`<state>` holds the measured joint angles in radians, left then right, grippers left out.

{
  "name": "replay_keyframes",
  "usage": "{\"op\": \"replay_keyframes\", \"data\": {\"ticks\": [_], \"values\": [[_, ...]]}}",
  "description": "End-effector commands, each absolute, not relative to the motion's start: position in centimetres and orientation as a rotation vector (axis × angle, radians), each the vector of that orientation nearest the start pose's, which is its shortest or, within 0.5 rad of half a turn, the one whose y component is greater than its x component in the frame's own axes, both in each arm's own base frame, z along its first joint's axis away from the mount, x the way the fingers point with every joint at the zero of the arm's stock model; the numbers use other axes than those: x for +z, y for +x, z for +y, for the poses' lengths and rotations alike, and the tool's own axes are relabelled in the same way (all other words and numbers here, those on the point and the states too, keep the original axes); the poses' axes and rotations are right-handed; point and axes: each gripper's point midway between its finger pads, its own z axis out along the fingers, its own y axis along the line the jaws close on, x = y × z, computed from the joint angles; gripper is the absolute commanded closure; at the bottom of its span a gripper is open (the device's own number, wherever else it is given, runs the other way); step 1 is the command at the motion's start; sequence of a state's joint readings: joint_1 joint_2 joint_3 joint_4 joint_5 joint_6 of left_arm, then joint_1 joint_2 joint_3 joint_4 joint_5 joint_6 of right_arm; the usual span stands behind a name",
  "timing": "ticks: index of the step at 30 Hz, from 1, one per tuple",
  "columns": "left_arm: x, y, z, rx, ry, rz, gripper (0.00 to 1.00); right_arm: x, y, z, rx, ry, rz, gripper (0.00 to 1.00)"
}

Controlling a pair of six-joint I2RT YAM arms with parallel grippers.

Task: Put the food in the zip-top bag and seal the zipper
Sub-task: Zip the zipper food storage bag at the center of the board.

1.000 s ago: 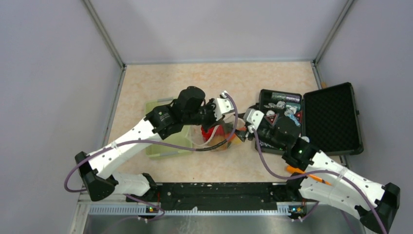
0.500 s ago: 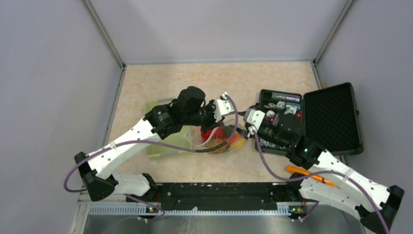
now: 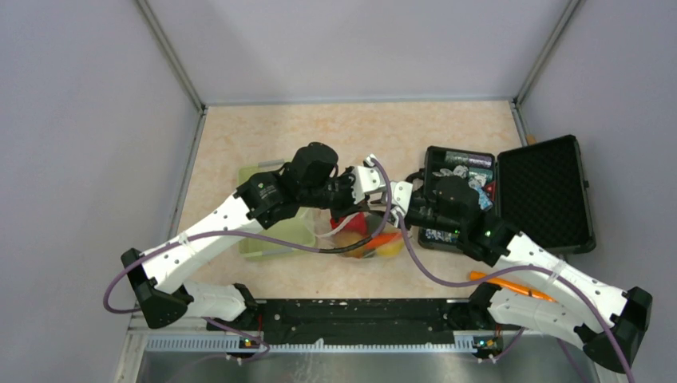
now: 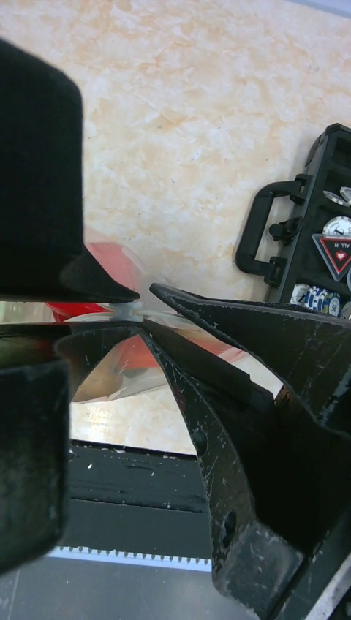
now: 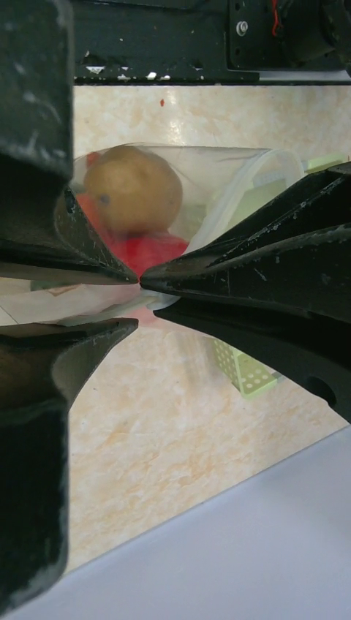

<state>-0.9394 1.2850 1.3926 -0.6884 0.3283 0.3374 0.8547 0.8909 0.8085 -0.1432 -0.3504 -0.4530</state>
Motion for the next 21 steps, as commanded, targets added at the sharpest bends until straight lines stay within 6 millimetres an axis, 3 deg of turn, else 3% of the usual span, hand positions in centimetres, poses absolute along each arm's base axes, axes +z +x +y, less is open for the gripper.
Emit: {"op": "replay_keyframes", "data": {"ticks": [1, 8, 13, 21], "values": [[31.3, 17.6, -32.7, -0.732, 1.444, 1.551, 1.00, 29.4, 18.4, 28.5, 0.612, -1.276, 1.172, 0.79], [30.4, 17.6, -32.5, -0.722, 1.442, 1.583, 1.00, 29.5, 17.6, 28.2, 0.649, -1.242, 1.151, 0.81], [30.0, 17.8, -32.6, -0.712, 1.435, 1.596, 1.00, 29.2, 17.6, 28.3, 0.659, -1.243, 1.163, 1.00], [29.7, 18.1, -32.3, -0.680, 1.427, 1.610, 1.00, 29.9, 18.6, 27.9, 0.627, -1.177, 1.192, 1.00]]}}
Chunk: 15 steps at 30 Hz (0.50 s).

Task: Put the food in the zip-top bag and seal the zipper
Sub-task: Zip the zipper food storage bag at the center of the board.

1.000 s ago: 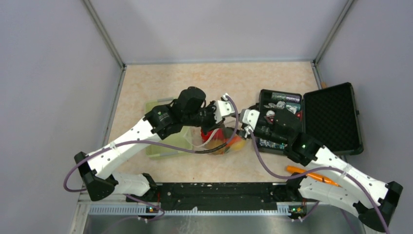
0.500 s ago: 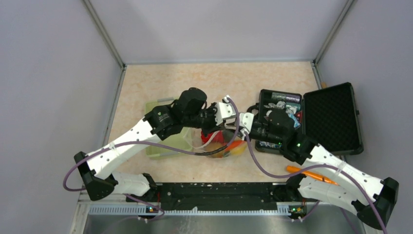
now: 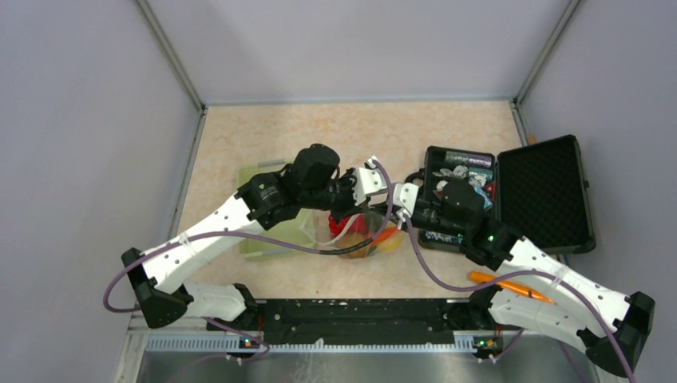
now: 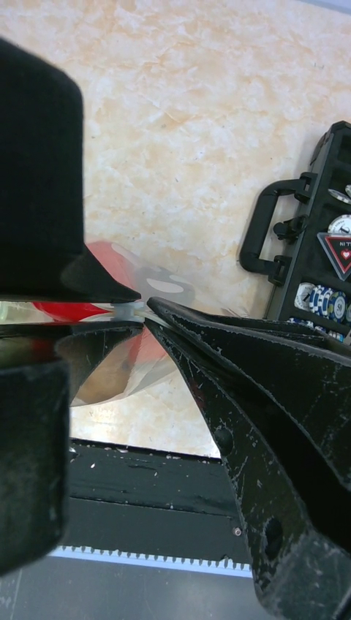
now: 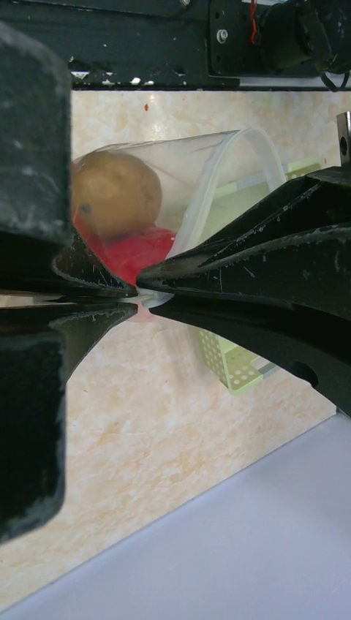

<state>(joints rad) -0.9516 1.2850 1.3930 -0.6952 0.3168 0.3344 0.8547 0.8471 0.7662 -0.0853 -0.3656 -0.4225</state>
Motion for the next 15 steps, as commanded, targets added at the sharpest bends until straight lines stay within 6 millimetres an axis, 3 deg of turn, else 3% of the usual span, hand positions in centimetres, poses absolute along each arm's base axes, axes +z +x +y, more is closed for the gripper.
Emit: {"op": "replay_keyframes", "data": {"ticks": [1, 7, 11, 15], "values": [[29.5, 18.2, -32.1, -0.668, 1.424, 1.618, 1.00, 30.1, 18.9, 27.7, 0.615, -1.151, 1.206, 1.00], [28.7, 18.6, -30.6, -0.594, 1.394, 1.651, 1.00, 30.0, 19.8, 27.0, 0.586, -1.078, 1.266, 1.00], [28.2, 19.0, -29.7, -0.541, 1.380, 1.669, 1.00, 31.5, 19.8, 26.7, 0.597, -1.014, 1.215, 1.00], [28.4, 18.9, -29.4, -0.533, 1.373, 1.657, 1.00, 31.7, 19.7, 26.3, 0.598, -0.986, 1.205, 1.00]]}}
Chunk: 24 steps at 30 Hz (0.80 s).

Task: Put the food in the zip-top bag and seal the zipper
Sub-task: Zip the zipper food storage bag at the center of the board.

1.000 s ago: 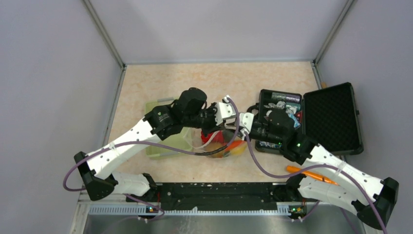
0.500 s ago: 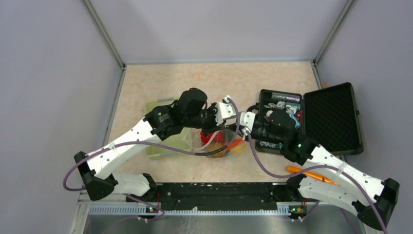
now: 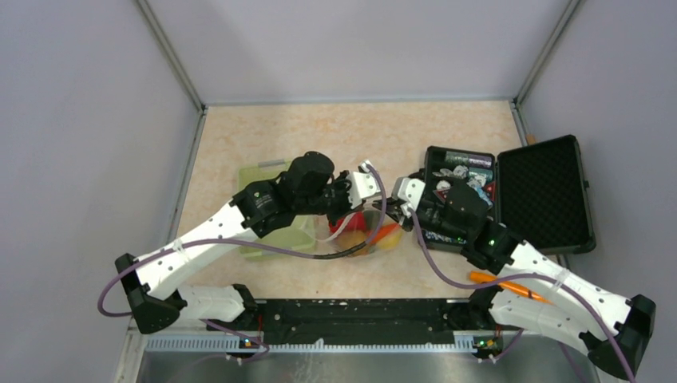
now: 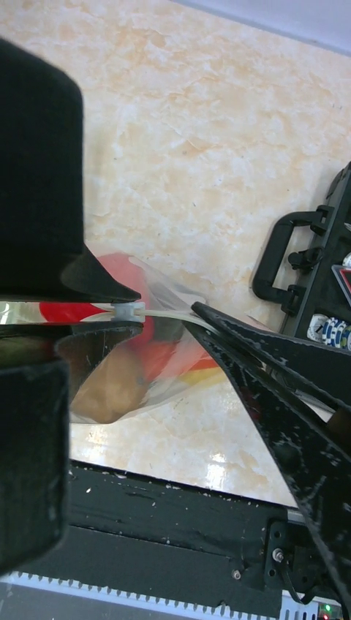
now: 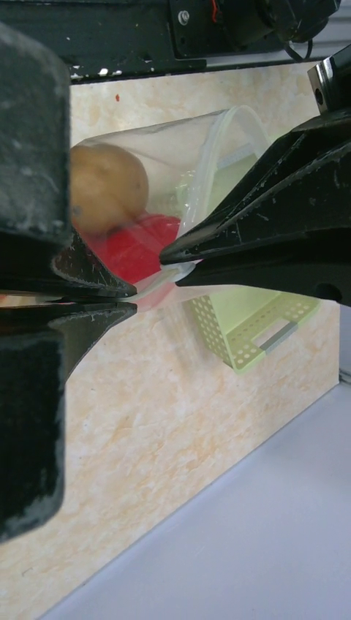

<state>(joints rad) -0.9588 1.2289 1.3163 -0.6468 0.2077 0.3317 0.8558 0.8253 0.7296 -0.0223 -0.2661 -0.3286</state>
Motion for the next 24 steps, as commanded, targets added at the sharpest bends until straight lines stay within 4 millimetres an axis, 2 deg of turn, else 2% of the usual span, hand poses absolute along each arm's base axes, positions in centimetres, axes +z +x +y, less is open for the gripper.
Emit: {"op": "replay_keyframes", "data": {"ticks": [1, 18, 24], "values": [[28.5, 18.9, -29.2, -0.527, 1.370, 1.654, 1.00, 31.7, 19.7, 26.2, 0.596, -0.979, 1.209, 1.00], [28.1, 20.2, -26.6, -0.383, 1.282, 1.683, 1.00, 30.5, 20.4, 24.2, 0.538, -0.875, 1.259, 1.00], [27.9, 20.0, -26.3, -0.384, 1.277, 1.688, 1.00, 30.6, 20.7, 23.3, 0.512, -0.832, 1.265, 1.00]]}}
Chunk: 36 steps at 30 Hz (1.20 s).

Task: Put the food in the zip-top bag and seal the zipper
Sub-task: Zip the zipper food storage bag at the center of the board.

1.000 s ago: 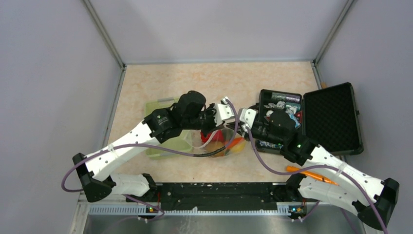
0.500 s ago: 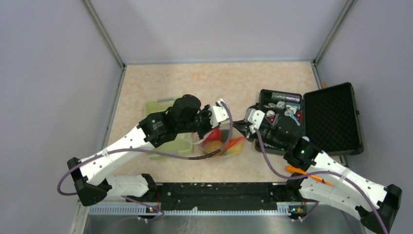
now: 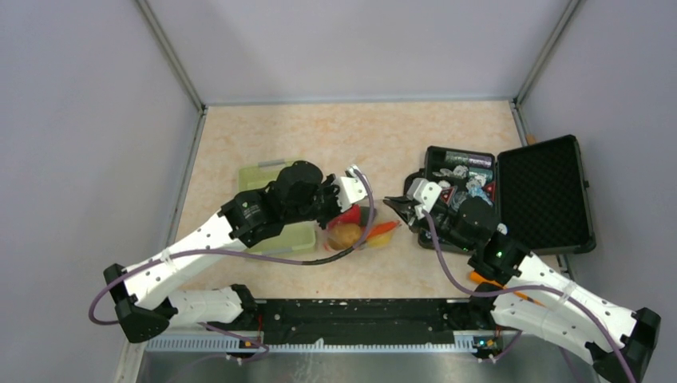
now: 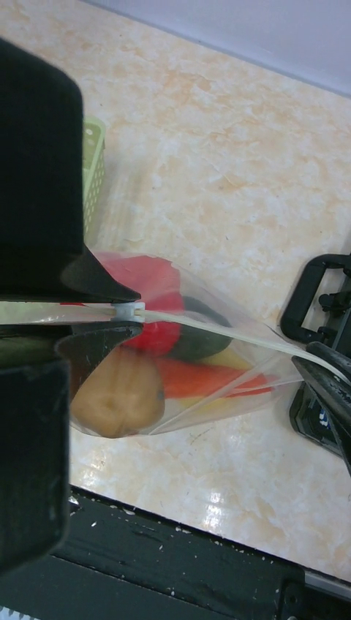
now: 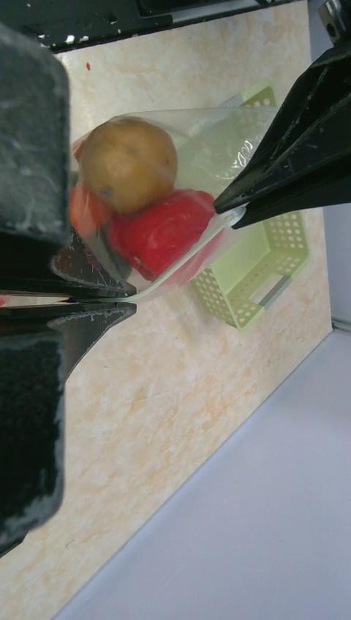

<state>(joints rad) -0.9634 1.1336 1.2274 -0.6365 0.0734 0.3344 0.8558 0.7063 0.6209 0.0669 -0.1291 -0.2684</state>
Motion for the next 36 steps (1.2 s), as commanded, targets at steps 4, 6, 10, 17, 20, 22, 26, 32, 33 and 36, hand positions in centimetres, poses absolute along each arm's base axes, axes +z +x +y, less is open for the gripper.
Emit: {"op": "replay_keyframes", "data": {"ticks": [4, 6, 10, 17, 20, 22, 26, 32, 33, 36], "values": [[27.9, 20.4, -25.8, -0.352, 1.258, 1.697, 1.00, 30.5, 20.9, 23.1, 0.506, -0.817, 1.277, 1.00], [27.9, 20.4, -25.7, -0.349, 1.254, 1.696, 1.00, 30.5, 20.9, 23.1, 0.509, -0.812, 1.278, 1.00], [28.4, 20.5, -26.1, -0.366, 1.239, 1.676, 1.00, 30.0, 19.7, 24.3, 0.576, -0.895, 1.263, 1.00], [28.1, 19.4, -28.4, -0.487, 1.321, 1.652, 1.00, 29.4, 17.8, 26.6, 0.680, -1.084, 1.243, 0.58], [28.1, 19.0, -29.3, -0.531, 1.359, 1.648, 1.00, 28.8, 17.8, 27.0, 0.666, -1.151, 1.256, 0.54], [28.4, 18.8, -29.9, -0.561, 1.377, 1.640, 1.00, 28.7, 18.1, 27.4, 0.651, -1.184, 1.257, 0.54], [29.3, 18.4, -30.8, -0.617, 1.392, 1.614, 1.00, 28.0, 18.5, 28.3, 0.651, -1.245, 1.258, 0.54], [29.8, 18.4, -30.8, -0.618, 1.375, 1.590, 1.00, 27.5, 18.1, 28.5, 0.661, -1.270, 1.231, 0.58], [29.8, 18.2, -30.9, -0.631, 1.378, 1.588, 1.00, 27.5, 18.1, 28.5, 0.663, -1.262, 1.227, 0.60], [29.9, 17.9, -30.9, -0.653, 1.374, 1.579, 1.00, 27.6, 18.1, 28.6, 0.672, -1.252, 1.218, 0.70]]}}
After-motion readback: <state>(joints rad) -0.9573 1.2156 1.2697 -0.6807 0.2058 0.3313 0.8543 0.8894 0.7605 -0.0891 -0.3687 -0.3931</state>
